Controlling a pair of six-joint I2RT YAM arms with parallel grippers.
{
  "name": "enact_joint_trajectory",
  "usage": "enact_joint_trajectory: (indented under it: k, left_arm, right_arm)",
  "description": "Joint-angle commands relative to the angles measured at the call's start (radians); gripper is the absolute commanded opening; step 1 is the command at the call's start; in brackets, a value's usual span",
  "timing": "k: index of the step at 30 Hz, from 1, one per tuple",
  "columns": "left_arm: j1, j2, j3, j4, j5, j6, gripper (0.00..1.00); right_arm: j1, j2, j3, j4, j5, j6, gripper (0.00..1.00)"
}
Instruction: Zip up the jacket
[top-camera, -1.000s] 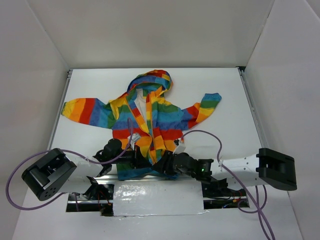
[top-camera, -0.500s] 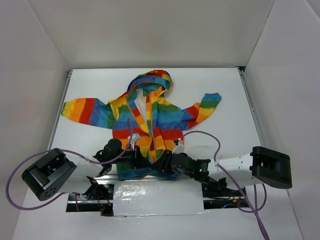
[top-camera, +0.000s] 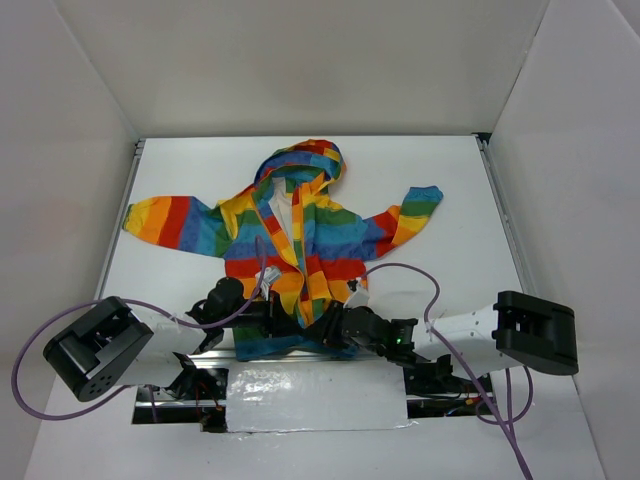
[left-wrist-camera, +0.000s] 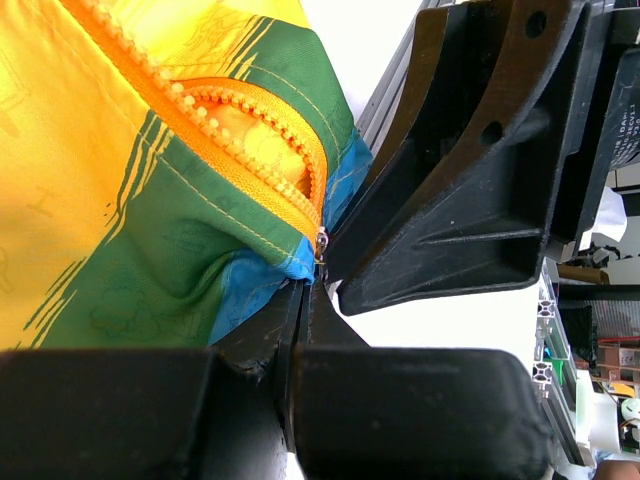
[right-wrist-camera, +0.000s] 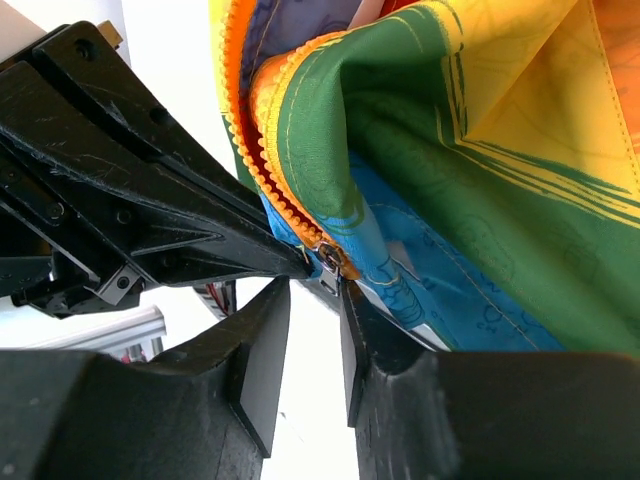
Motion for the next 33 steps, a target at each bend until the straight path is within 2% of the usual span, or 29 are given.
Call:
enact_joint_trajectory:
  k: [1, 11, 20, 33]
  left_arm:
    - [-0.005, 0.002, 0.025, 0.063, 0.026, 0.027, 0.0]
    - [-0.005, 0.004, 0.03, 0.051, 0.027, 0.032, 0.0]
    - [-0.005, 0.008, 0.036, 0.049, 0.029, 0.033, 0.0]
    - [-0.006, 0.022, 0.031, 0.072, 0.036, 0.027, 0.0]
  right_arm:
    - [0.008, 0.01, 0.001, 0.051, 0.041, 0.012, 0.33]
    - [0.008, 0.0, -0.001, 0.053, 0.053, 0.015, 0.27]
    - [0.008, 0.023, -0.009, 0.088, 0.05, 0.032, 0.28]
    - [0.008, 0.021, -0.002, 0.076, 0.076, 0.049, 0.12]
